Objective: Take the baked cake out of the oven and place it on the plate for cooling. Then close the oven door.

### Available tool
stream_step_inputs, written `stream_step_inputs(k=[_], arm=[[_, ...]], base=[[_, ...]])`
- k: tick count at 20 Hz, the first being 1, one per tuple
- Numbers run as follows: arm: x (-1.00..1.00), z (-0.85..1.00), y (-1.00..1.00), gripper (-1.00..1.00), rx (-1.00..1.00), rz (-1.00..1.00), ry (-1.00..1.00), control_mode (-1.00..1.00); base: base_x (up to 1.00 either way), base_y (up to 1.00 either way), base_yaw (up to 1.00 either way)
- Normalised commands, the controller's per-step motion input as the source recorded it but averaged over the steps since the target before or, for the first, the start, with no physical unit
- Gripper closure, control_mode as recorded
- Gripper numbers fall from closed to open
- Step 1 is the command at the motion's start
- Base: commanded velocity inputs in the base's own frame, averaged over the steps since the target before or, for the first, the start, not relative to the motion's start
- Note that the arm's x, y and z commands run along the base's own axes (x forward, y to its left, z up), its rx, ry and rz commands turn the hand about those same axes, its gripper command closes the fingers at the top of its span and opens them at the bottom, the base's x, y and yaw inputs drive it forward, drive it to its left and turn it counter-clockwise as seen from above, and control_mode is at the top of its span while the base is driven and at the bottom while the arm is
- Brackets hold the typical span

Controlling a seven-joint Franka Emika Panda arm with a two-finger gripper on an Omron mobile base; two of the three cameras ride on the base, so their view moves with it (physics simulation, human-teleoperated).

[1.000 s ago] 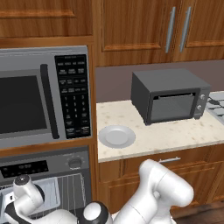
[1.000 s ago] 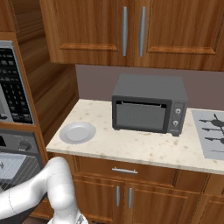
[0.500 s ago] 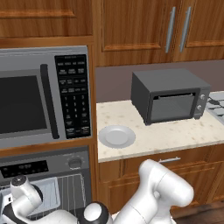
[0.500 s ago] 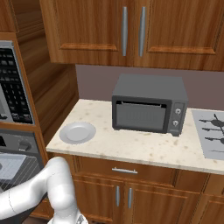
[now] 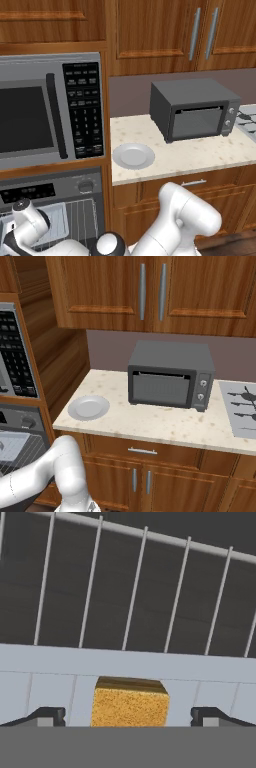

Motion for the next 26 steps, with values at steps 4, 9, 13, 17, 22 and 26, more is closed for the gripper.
stream_step_inputs(k=[4,9,13,17,22,26], arm=[[0.0,-0.12,-0.14,-1.0,-0.01,-0.02,0.0,-1.0],[0.0,-0.19,-0.06,-1.0,0.0,0.0,-0.01,-1.0],[0.0,-0.19,0.0,-1.0,0.0,0.0,-0.04,-1.0],[0.0,-0.16,0.0,-1.0,0.0,0.0,-0.07,-1.0],[0.0,-0.11,0.03,-1.0,0.0,0.0,-0.09,-1.0],[0.0,-0.06,0.09,-1.0,0.0,0.0,-0.08,-1.0]], base=[[0.0,0.0,0.0],[0.0,0.0,0.0],[0.0,0.0,0.0],[0.0,0.0,0.0],[0.0,0.0,0.0],[0.0,0.0,0.0]])
